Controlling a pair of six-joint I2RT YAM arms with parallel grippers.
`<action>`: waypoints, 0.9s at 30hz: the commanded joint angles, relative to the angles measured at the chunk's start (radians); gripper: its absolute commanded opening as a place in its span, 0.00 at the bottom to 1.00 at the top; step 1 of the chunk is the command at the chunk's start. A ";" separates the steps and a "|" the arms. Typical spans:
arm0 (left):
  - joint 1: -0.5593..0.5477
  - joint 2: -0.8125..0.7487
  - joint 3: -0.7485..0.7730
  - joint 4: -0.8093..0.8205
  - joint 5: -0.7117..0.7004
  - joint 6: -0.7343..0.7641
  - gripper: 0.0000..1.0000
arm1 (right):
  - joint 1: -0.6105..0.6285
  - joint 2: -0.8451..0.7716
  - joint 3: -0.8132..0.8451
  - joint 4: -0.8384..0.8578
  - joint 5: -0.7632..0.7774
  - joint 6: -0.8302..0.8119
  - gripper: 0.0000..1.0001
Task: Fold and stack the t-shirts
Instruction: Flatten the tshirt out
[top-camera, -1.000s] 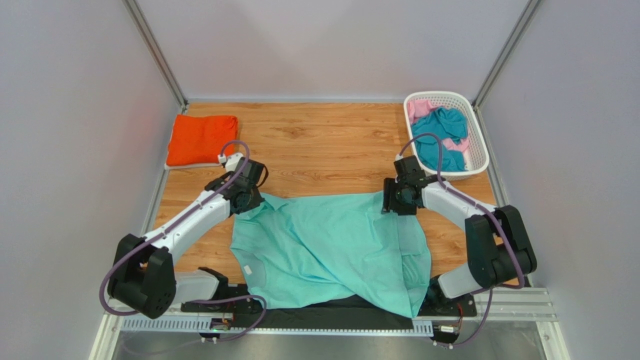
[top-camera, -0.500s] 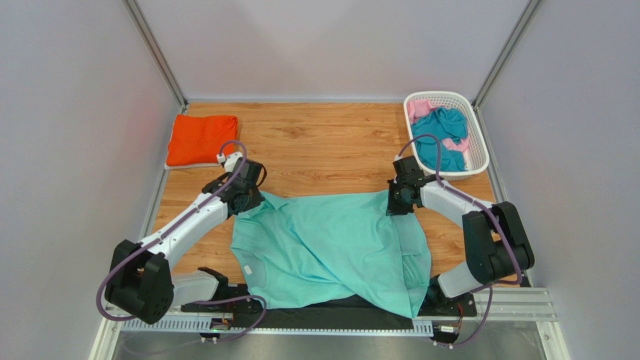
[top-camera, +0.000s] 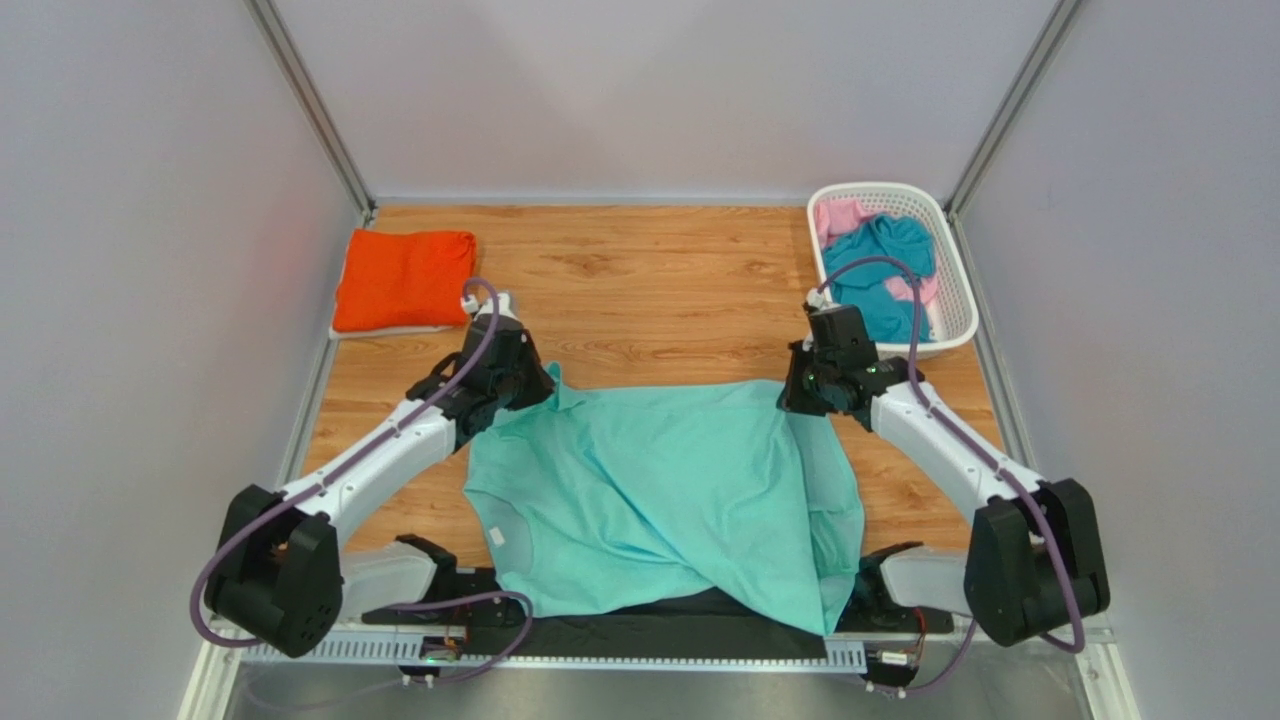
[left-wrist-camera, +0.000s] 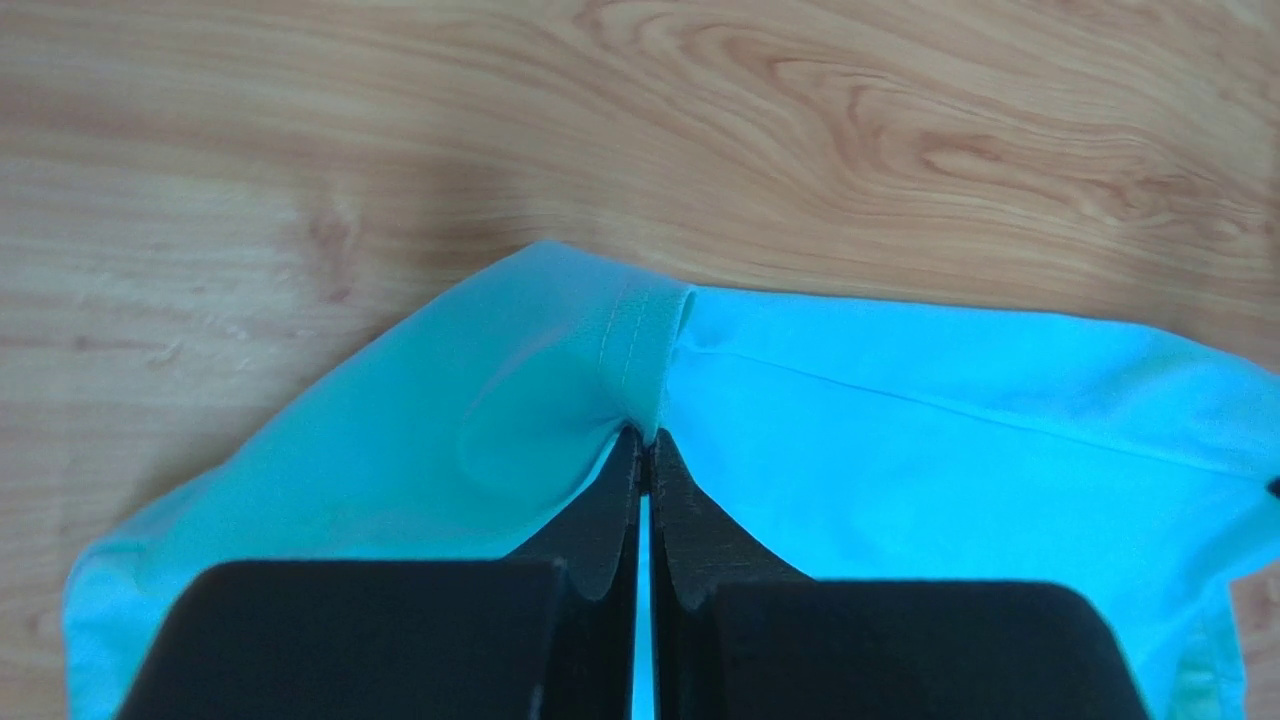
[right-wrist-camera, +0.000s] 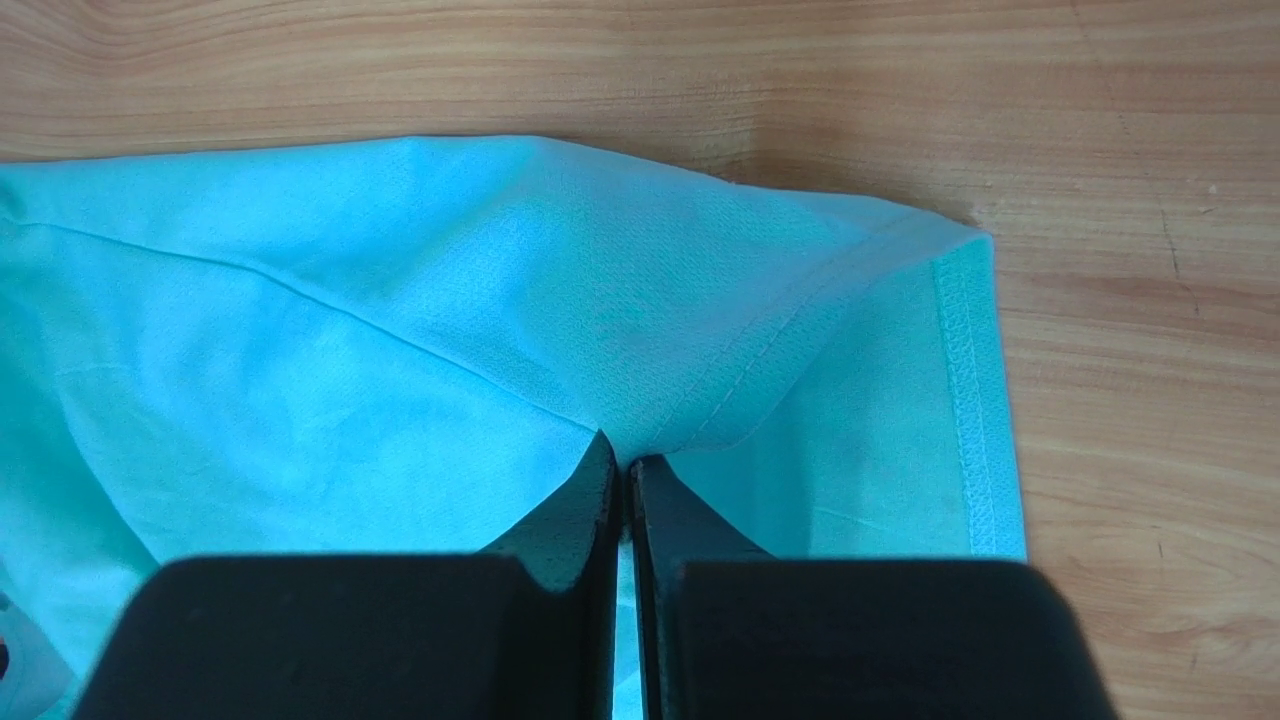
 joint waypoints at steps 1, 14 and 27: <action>-0.017 0.010 0.054 0.110 0.051 0.046 0.00 | -0.003 -0.059 0.049 -0.056 0.011 -0.001 0.00; -0.017 -0.496 0.245 -0.221 -0.202 0.092 0.00 | -0.003 -0.395 0.340 -0.311 0.060 -0.036 0.00; -0.017 -0.813 0.710 -0.437 -0.129 0.175 0.00 | -0.003 -0.599 0.911 -0.538 -0.158 -0.056 0.00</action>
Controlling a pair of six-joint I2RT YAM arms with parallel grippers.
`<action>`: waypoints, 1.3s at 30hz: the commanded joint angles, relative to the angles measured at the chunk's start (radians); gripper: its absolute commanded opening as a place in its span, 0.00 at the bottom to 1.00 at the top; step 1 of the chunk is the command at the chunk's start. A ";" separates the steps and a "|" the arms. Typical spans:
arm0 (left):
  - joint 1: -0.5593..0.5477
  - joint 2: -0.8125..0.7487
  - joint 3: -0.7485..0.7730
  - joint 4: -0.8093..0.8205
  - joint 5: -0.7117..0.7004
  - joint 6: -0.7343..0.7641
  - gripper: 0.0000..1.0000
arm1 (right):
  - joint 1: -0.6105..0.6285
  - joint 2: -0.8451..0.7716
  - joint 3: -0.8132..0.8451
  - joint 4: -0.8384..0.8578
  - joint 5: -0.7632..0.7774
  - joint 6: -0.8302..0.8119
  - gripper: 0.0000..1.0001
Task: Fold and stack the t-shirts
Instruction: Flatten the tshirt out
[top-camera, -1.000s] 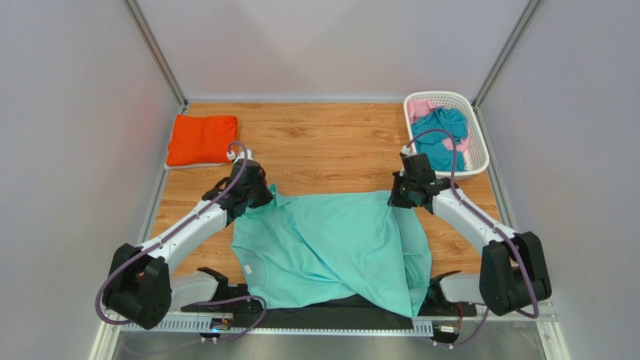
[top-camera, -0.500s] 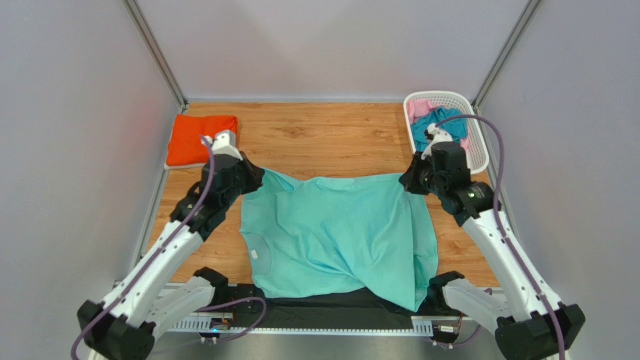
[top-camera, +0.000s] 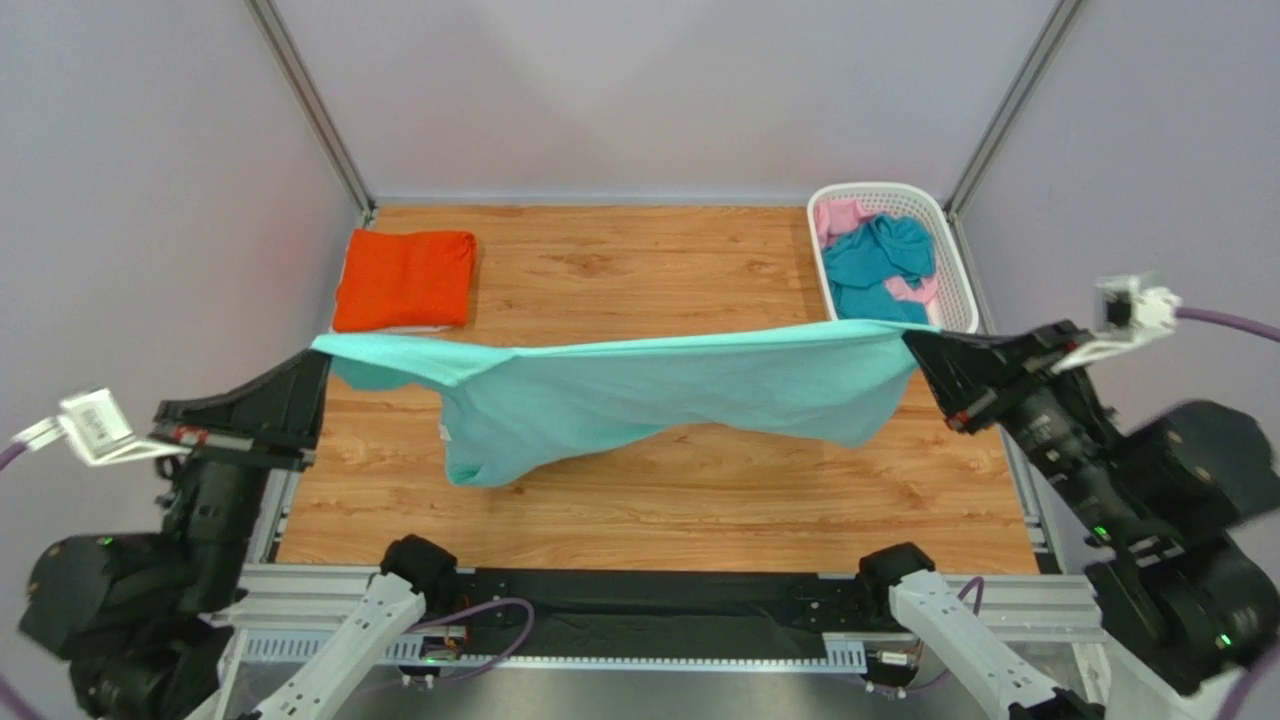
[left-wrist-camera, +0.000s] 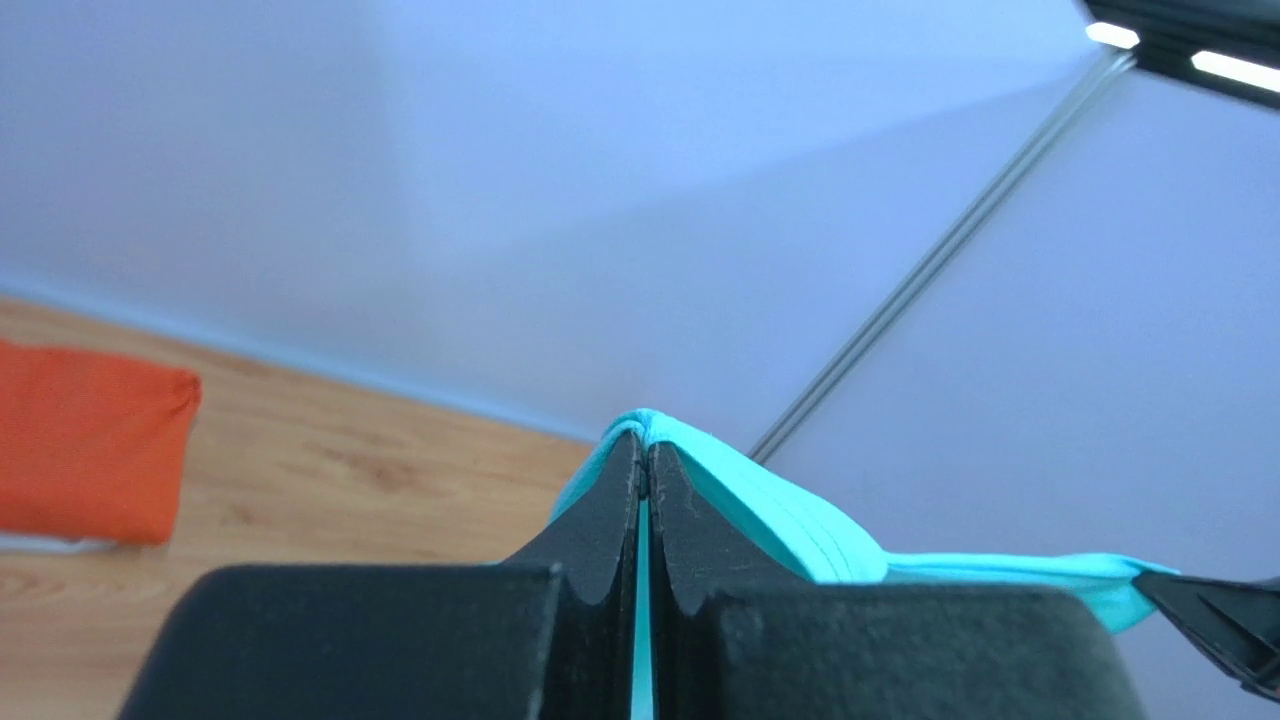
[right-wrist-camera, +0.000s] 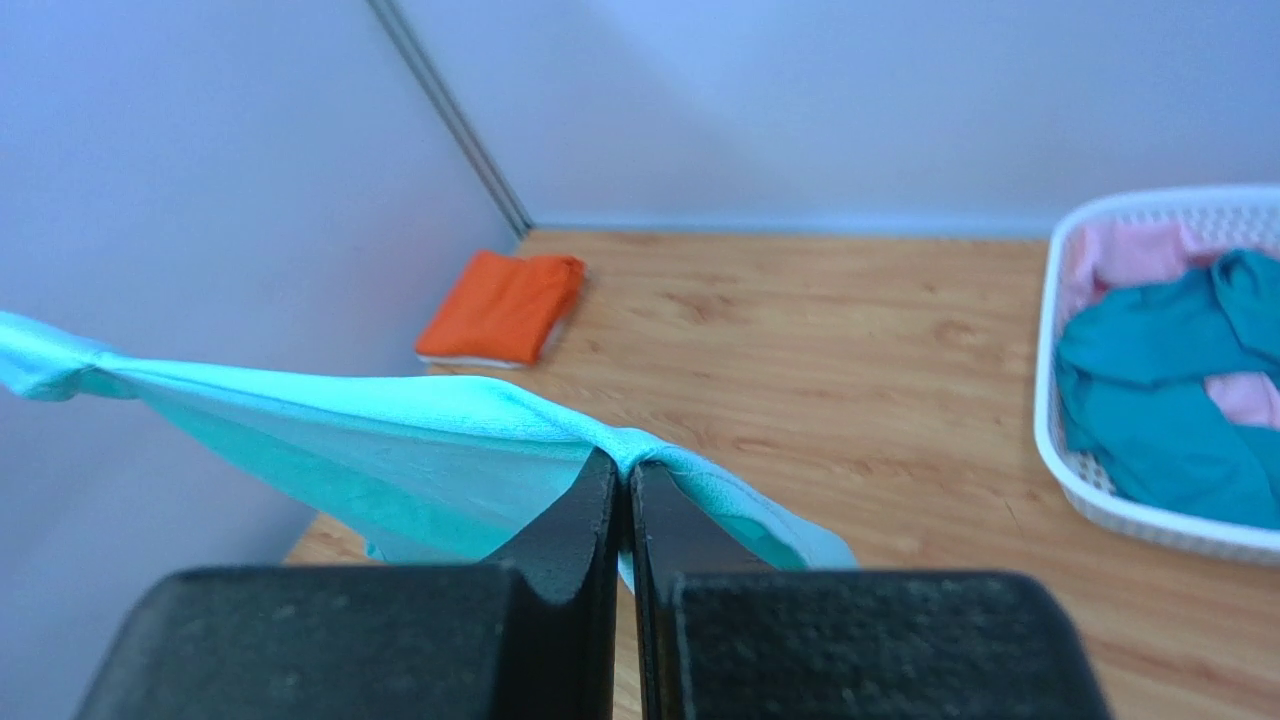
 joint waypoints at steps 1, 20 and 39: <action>0.000 -0.013 0.140 -0.098 0.052 0.056 0.00 | -0.001 -0.021 0.141 -0.101 -0.117 -0.017 0.00; 0.000 0.364 0.144 -0.126 -0.121 0.075 0.00 | -0.003 0.181 -0.110 0.070 0.115 -0.028 0.00; 0.212 1.526 0.105 0.541 0.228 0.156 0.01 | -0.184 1.115 -0.194 0.627 -0.024 -0.094 0.14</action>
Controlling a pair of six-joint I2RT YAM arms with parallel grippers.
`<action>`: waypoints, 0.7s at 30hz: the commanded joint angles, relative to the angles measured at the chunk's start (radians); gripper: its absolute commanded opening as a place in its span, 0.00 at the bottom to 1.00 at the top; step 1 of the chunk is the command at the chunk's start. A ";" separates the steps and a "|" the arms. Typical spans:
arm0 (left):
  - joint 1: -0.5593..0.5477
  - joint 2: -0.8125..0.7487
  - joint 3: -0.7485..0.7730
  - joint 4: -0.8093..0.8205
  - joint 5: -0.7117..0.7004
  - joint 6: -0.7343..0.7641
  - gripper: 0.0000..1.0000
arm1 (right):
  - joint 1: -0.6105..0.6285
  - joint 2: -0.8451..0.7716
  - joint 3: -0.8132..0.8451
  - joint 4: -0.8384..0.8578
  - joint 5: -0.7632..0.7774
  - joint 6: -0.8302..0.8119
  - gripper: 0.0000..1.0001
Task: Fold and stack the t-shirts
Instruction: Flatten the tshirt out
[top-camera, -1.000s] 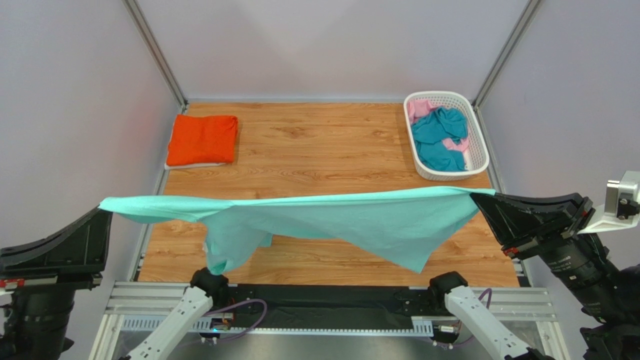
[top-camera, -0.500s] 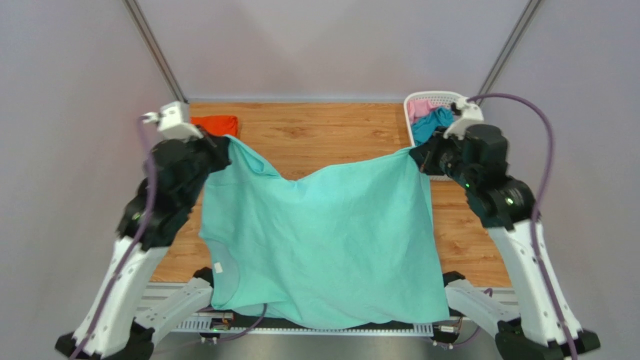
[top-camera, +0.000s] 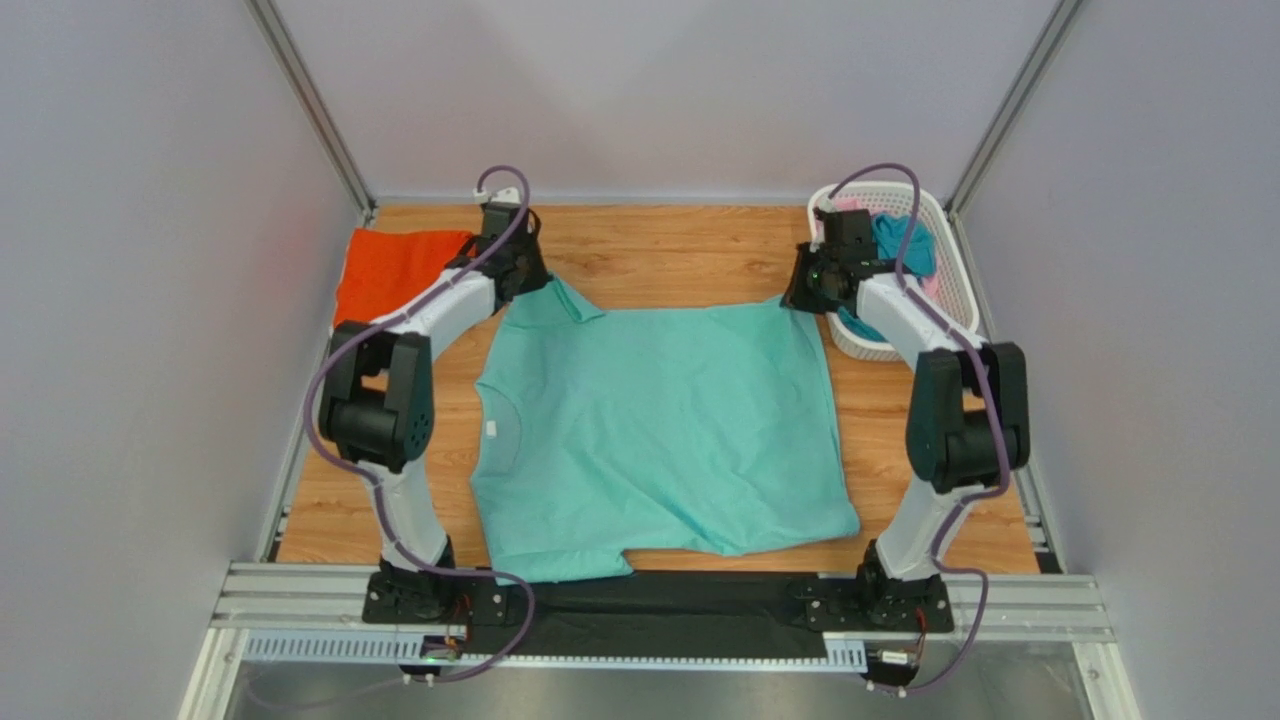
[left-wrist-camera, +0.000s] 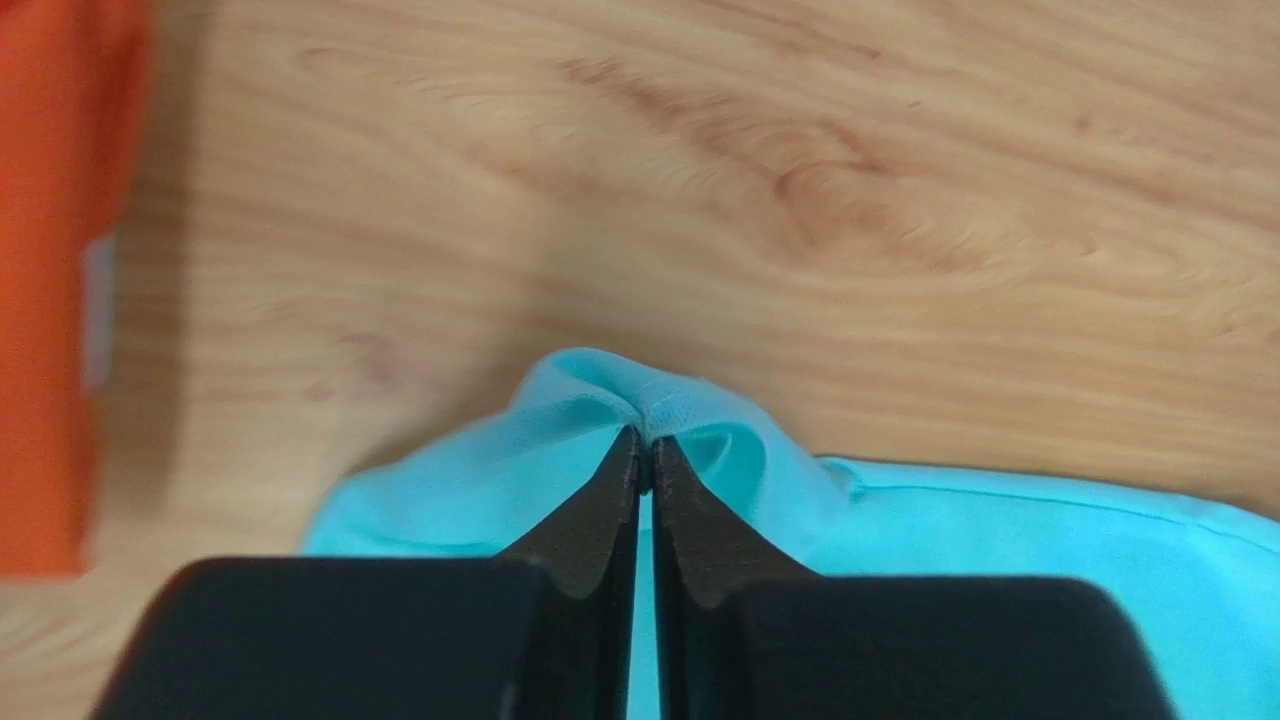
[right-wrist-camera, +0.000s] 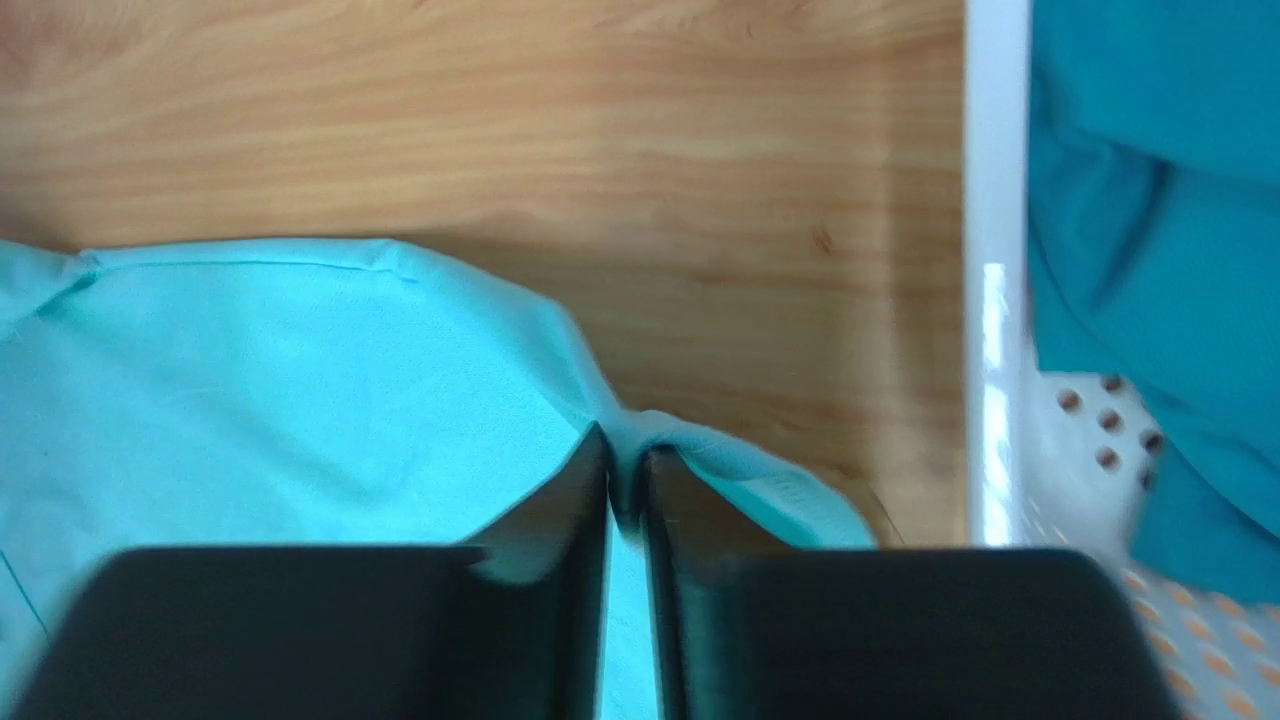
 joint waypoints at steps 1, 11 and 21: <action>0.002 0.089 0.107 0.112 0.133 0.053 0.13 | 0.002 0.093 0.122 0.084 -0.009 -0.046 0.28; 0.000 -0.036 0.027 0.120 0.129 0.039 1.00 | 0.017 -0.035 0.081 0.065 0.017 -0.063 1.00; -0.125 -0.442 -0.430 -0.010 0.100 -0.111 1.00 | 0.152 -0.357 -0.294 -0.041 0.076 0.066 1.00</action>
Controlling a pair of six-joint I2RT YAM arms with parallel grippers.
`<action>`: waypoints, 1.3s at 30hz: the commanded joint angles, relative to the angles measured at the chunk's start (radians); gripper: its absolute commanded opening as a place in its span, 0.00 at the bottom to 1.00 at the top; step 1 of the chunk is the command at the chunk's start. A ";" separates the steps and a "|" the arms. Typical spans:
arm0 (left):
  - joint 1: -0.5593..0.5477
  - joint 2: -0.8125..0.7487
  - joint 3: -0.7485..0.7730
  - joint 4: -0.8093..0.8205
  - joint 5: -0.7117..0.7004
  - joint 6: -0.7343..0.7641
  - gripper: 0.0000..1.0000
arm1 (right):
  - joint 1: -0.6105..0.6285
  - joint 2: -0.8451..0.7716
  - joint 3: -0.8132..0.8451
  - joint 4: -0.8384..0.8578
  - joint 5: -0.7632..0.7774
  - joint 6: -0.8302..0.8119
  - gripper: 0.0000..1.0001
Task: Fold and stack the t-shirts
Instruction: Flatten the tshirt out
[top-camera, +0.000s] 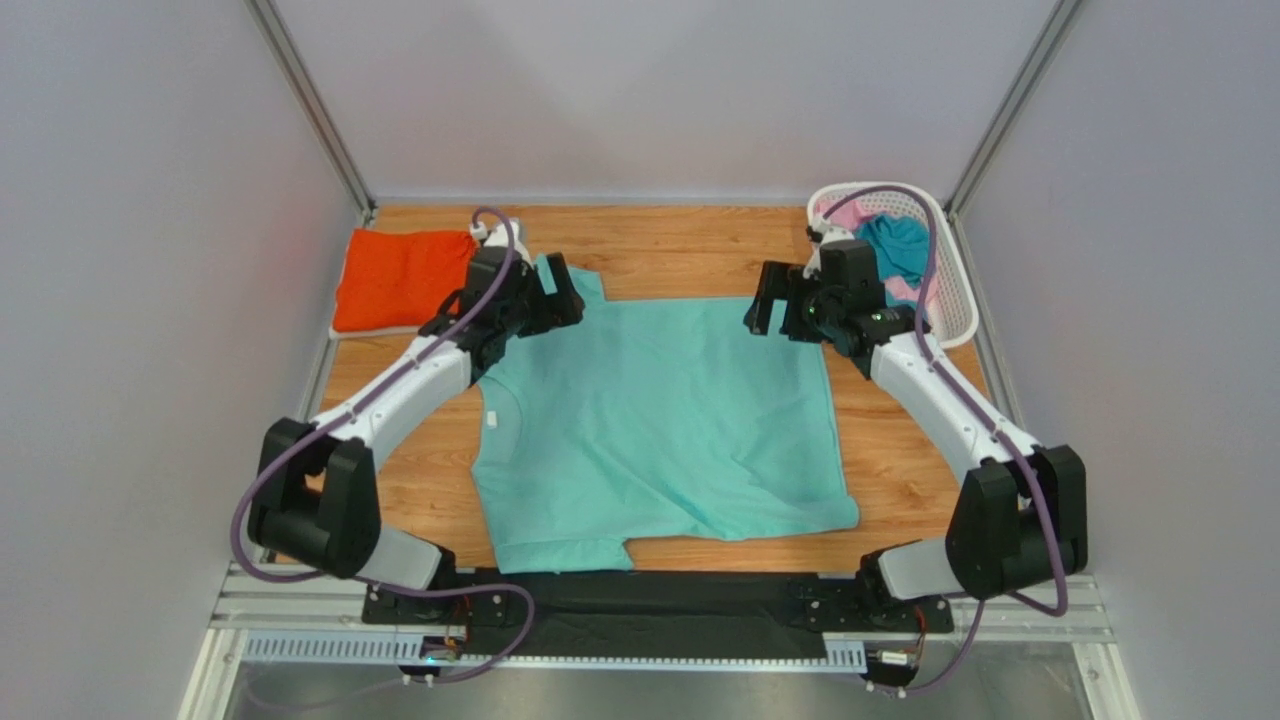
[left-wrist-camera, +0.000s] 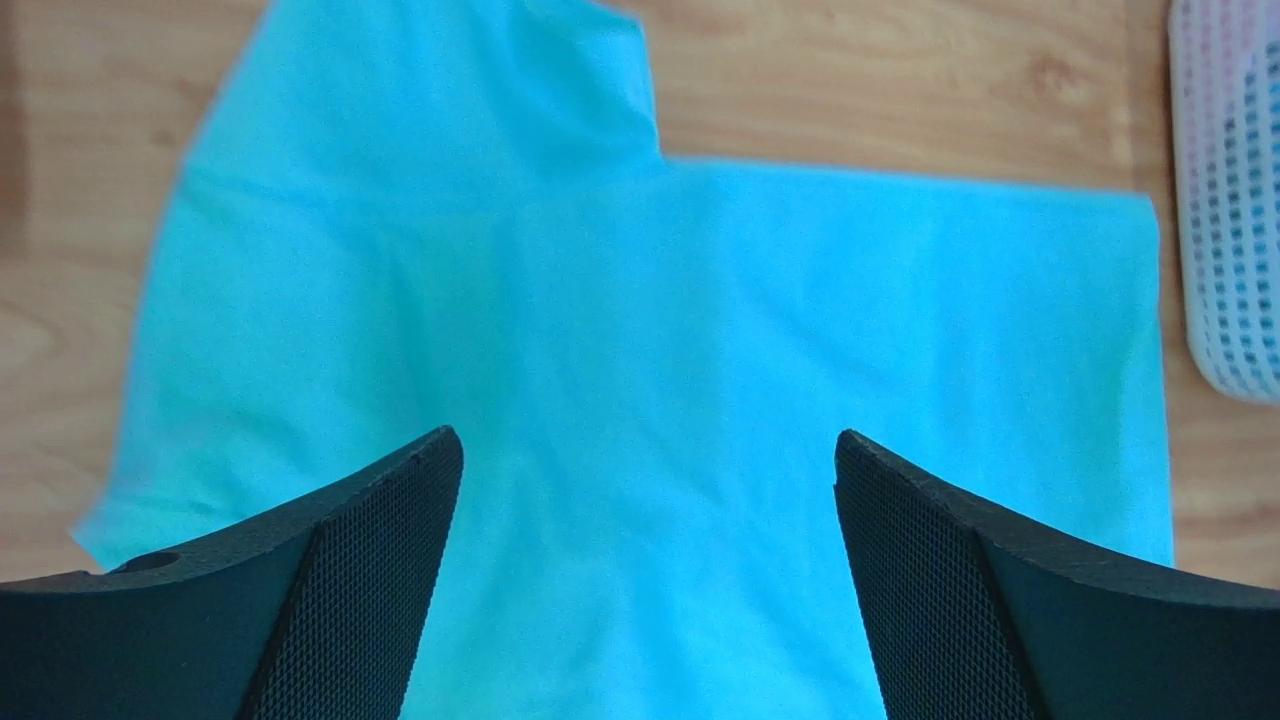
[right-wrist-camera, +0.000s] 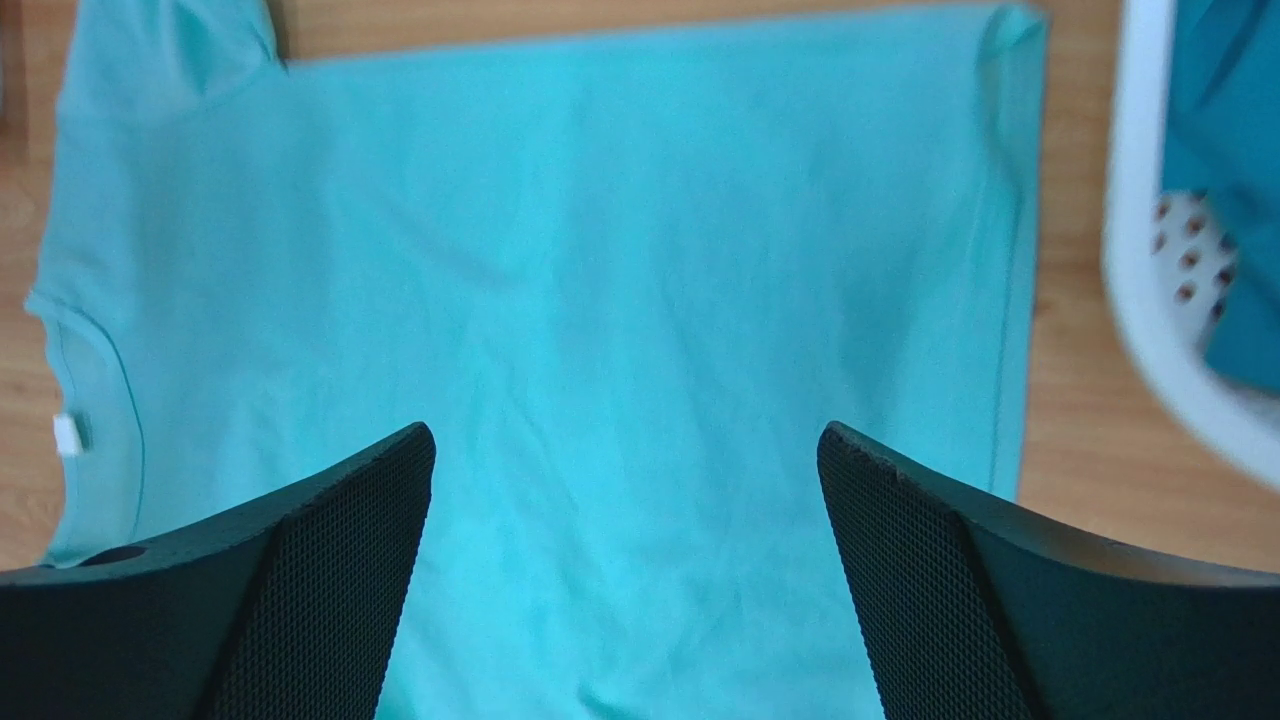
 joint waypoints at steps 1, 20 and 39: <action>-0.047 -0.095 -0.155 -0.070 -0.006 -0.091 1.00 | 0.036 -0.056 -0.149 -0.064 0.029 0.059 1.00; -0.061 0.179 -0.179 0.124 -0.038 -0.135 1.00 | 0.040 0.254 -0.161 0.067 0.077 0.062 1.00; -0.073 0.316 0.085 0.171 0.115 -0.027 1.00 | 0.019 0.311 0.094 0.002 0.071 0.009 1.00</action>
